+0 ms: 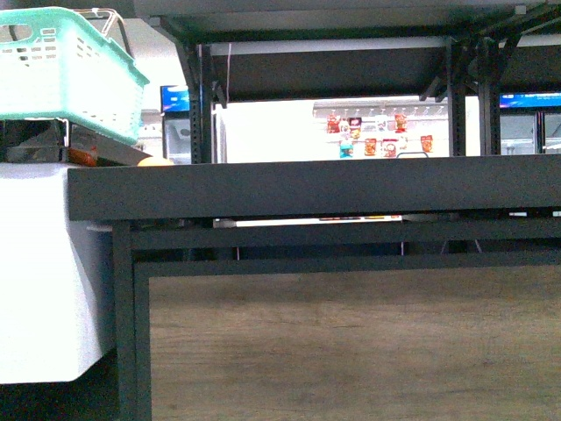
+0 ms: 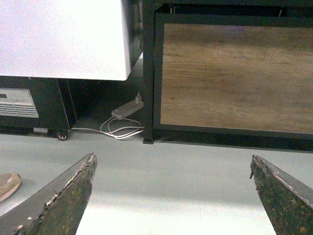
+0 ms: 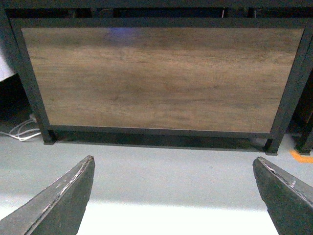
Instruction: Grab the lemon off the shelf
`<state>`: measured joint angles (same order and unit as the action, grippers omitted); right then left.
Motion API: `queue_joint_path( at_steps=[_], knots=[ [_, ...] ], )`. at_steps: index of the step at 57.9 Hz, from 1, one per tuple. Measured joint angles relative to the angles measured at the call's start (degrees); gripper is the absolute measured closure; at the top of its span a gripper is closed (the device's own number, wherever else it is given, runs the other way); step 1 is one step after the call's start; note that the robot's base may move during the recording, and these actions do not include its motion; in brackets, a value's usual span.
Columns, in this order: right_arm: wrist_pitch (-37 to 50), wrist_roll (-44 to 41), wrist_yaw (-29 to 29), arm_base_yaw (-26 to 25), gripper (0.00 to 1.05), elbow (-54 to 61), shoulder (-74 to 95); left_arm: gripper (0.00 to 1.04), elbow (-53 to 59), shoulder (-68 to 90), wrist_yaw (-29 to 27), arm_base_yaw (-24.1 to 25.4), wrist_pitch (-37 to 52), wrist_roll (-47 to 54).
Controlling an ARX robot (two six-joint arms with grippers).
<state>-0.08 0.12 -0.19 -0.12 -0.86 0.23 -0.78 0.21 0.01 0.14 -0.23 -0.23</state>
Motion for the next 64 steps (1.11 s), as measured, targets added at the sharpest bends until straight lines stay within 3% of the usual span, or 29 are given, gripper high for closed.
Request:
queue_joint_path(
  at_steps=[64],
  knots=[
    [0.0, 0.0, 0.0, 0.0, 0.07, 0.0, 0.0, 0.08, 0.0, 0.0, 0.0, 0.0, 0.0, 0.0]
  ],
)
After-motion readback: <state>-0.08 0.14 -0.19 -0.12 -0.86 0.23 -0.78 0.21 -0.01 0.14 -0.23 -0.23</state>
